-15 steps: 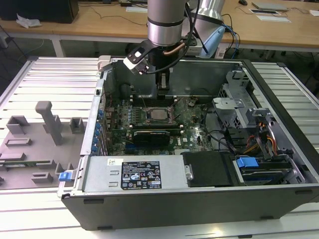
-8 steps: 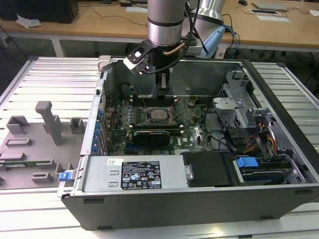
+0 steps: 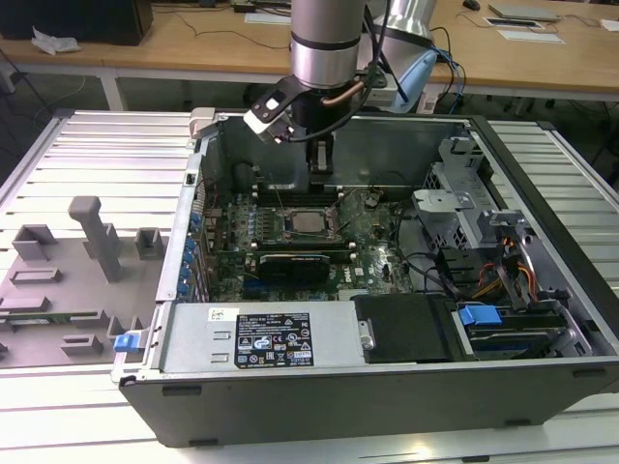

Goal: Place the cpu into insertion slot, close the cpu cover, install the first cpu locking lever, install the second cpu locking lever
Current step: 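Close the cpu cover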

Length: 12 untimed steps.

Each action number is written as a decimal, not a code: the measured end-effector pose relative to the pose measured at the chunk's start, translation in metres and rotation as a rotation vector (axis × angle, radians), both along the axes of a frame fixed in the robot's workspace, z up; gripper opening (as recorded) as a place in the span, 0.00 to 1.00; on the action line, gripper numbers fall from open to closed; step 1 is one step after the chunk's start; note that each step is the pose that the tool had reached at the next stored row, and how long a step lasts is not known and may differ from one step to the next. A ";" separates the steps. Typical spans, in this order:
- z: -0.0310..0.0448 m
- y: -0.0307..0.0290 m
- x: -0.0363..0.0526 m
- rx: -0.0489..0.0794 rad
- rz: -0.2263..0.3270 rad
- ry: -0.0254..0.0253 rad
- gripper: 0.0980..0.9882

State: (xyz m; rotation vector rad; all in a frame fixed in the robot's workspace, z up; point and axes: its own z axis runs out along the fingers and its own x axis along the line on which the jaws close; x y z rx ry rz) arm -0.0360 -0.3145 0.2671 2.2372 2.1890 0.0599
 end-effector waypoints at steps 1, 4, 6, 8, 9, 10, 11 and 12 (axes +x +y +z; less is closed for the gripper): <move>0.0000 0.0000 0.0013 0.000 0.000 0.0000 0.01; 0.0000 0.0000 0.0050 0.000 0.000 0.0000 0.01; 0.0000 0.0000 0.0092 0.000 0.000 0.0000 0.01; 0.0000 0.0000 0.0136 0.000 0.000 0.0000 0.01; 0.0000 0.0000 0.0147 0.000 0.000 0.0000 0.01; 0.0000 0.0000 0.0163 0.000 0.000 0.0000 0.01; 0.0000 0.0000 0.0175 0.000 0.000 0.0000 0.01; 0.0000 0.0000 0.0188 0.000 0.000 0.0000 0.01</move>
